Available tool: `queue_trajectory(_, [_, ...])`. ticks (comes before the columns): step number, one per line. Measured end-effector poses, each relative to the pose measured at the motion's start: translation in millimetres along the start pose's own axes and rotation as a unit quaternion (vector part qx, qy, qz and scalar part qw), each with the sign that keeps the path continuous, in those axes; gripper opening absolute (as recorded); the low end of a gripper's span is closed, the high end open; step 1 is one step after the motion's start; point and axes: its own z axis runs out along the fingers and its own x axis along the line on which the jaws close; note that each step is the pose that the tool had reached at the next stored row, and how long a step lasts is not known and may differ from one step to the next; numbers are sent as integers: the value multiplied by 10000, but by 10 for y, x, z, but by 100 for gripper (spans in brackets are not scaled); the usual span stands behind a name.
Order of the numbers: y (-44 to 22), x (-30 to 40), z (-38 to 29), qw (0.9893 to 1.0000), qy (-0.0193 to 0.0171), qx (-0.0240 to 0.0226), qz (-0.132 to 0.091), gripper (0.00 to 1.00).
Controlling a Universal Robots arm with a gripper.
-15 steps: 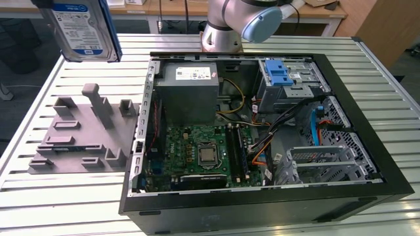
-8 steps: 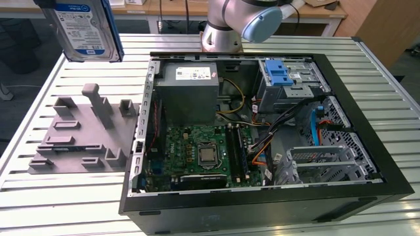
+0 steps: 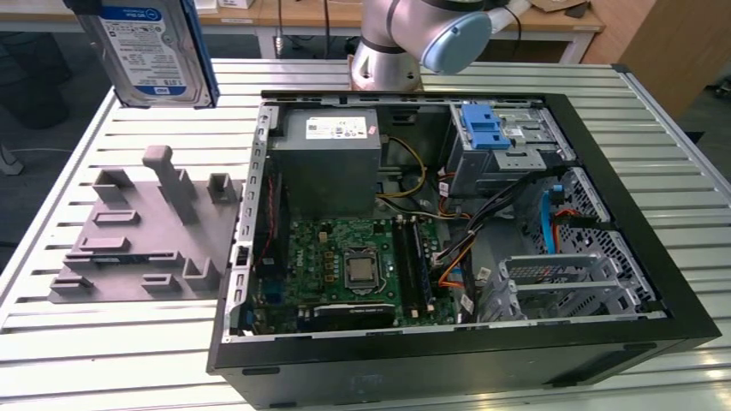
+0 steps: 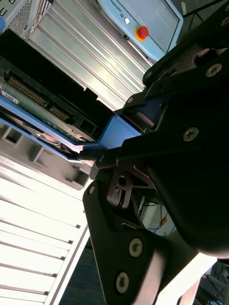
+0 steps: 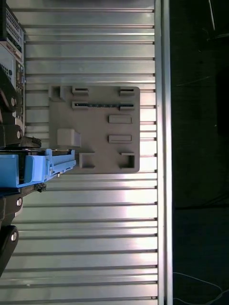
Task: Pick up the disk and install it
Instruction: 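Pick up the disk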
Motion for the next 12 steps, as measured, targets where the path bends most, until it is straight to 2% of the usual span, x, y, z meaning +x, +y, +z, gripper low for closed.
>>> queue_trajectory(12, [-75, -2, -1, 10000, 0, 0, 0, 37])
